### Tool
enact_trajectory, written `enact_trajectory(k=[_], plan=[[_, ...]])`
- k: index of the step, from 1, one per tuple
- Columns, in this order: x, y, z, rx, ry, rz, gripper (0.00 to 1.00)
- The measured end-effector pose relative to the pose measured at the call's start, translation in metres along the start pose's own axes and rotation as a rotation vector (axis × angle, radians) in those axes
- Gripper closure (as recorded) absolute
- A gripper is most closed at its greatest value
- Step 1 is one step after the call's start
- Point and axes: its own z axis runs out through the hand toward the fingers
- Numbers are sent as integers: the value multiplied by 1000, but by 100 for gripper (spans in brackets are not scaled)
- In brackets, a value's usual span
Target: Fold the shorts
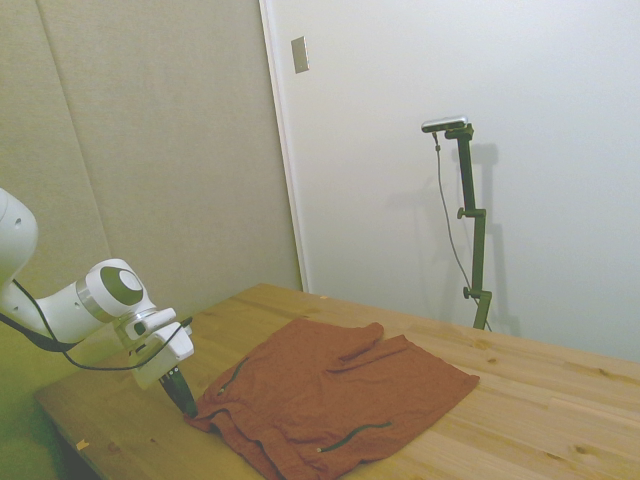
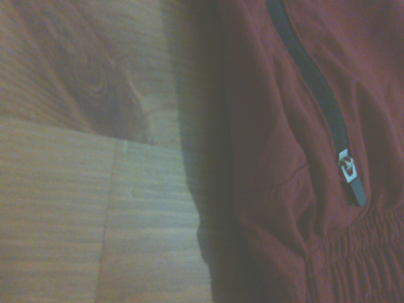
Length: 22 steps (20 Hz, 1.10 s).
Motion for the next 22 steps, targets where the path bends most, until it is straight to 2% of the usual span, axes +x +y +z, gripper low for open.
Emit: enact_trajectory(k=[6,13,18,22], plan=[[20,25,-5,84,-104,38,100],[78,93,-29,212,-190,123,100],[116,144,-21,256,-228,220,100],[145,185,-18,342,-287,263,100]])
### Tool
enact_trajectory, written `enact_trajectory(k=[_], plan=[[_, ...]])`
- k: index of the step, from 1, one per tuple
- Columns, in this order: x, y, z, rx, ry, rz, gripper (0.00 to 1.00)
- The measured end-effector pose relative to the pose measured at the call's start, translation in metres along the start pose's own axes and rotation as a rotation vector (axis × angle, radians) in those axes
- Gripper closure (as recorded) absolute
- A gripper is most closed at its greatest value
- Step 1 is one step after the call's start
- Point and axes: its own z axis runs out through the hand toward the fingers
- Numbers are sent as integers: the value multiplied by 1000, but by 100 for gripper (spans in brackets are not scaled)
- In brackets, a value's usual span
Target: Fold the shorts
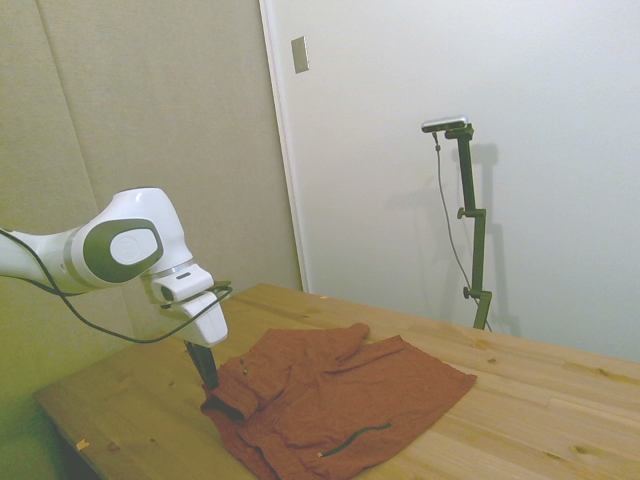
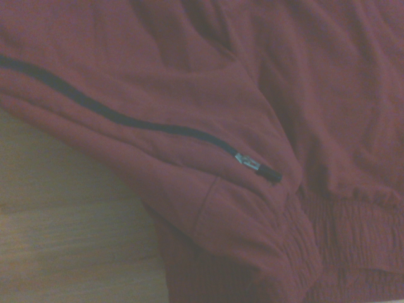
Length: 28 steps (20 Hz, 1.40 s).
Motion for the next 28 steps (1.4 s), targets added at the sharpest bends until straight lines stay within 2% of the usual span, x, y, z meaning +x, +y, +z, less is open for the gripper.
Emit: enact_trajectory(k=[10,15,19,20,24,28], plan=[[80,67,-8,176,-159,56,100],[101,102,-3,193,-197,96,100],[127,142,25,193,-247,178,100],[135,152,37,198,-262,195,0],[157,172,82,188,-298,211,0],[165,175,95,174,-316,230,0]])
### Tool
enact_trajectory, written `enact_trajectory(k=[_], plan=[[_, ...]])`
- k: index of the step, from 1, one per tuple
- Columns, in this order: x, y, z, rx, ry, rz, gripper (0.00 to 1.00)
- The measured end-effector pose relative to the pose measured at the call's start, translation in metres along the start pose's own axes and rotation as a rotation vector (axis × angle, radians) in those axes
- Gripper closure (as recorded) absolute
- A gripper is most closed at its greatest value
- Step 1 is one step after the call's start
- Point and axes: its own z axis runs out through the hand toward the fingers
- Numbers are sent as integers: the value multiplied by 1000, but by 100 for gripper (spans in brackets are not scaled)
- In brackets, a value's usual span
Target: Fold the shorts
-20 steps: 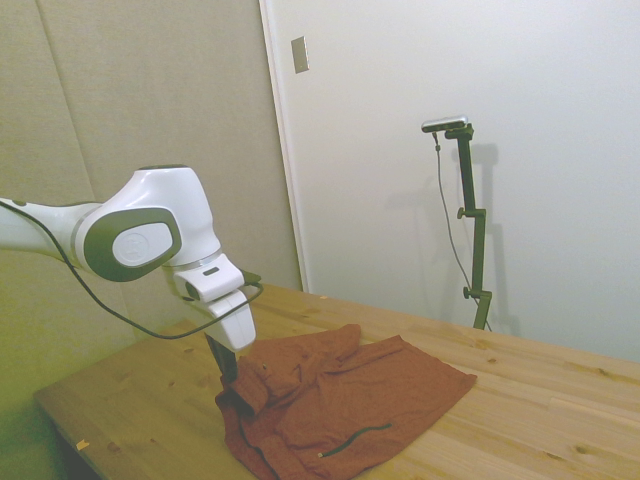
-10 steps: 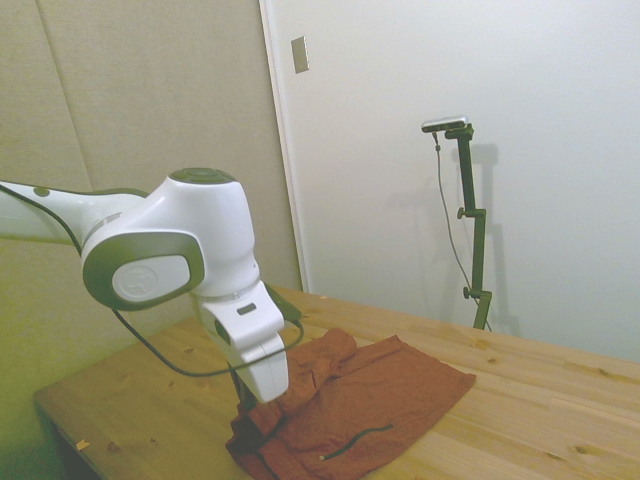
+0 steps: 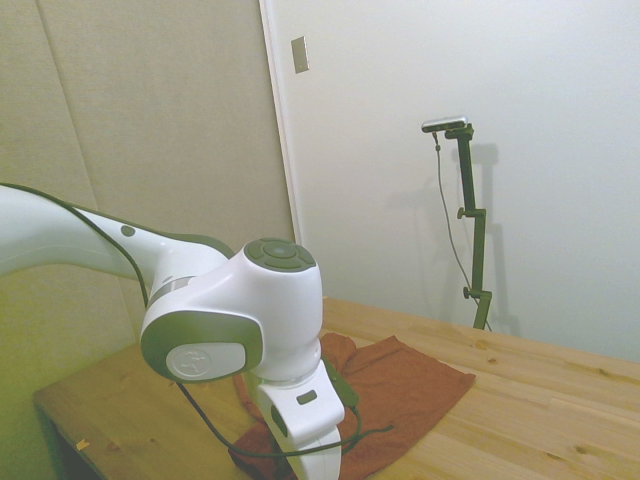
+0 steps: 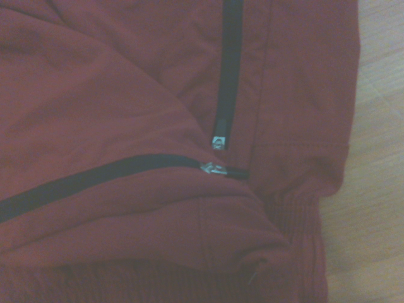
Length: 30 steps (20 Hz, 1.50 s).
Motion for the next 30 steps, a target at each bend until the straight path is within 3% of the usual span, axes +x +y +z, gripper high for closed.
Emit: enact_trajectory(k=[9,16,20,24,30], plan=[[23,17,14,2,-20,71,0],[7,21,0,8,13,31,0],[-51,3,-25,-4,108,-41,0],[-149,-41,-44,-67,259,-151,0],[-267,-115,20,-209,559,-307,0]])
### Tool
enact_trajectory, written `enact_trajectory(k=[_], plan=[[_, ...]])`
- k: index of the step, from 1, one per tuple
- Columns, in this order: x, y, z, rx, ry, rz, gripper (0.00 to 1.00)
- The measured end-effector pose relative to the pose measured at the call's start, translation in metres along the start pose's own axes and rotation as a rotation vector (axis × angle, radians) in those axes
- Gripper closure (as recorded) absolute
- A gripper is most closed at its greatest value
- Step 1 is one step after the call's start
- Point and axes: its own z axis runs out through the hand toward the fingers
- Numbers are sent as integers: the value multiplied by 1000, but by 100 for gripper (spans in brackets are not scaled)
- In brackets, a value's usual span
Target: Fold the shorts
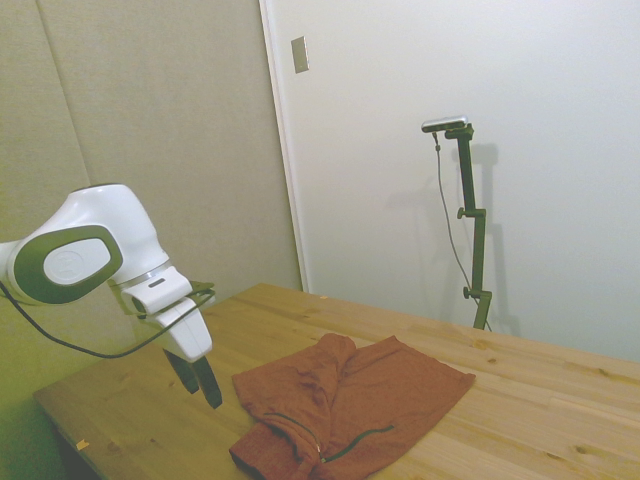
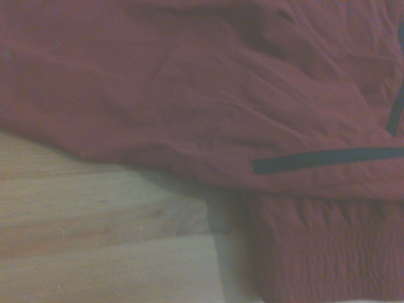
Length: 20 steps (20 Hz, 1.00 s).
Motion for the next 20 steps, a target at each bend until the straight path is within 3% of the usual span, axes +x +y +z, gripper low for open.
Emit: enact_trajectory(k=[4,8,12,14,17,20], plan=[[-44,-59,13,-64,222,-143,0],[-69,-96,30,-100,437,-257,0],[-89,-116,44,-48,620,-283,0],[-102,-121,53,-10,603,-291,0],[-110,-127,77,22,485,-308,0],[-96,-138,77,87,414,-302,0]])
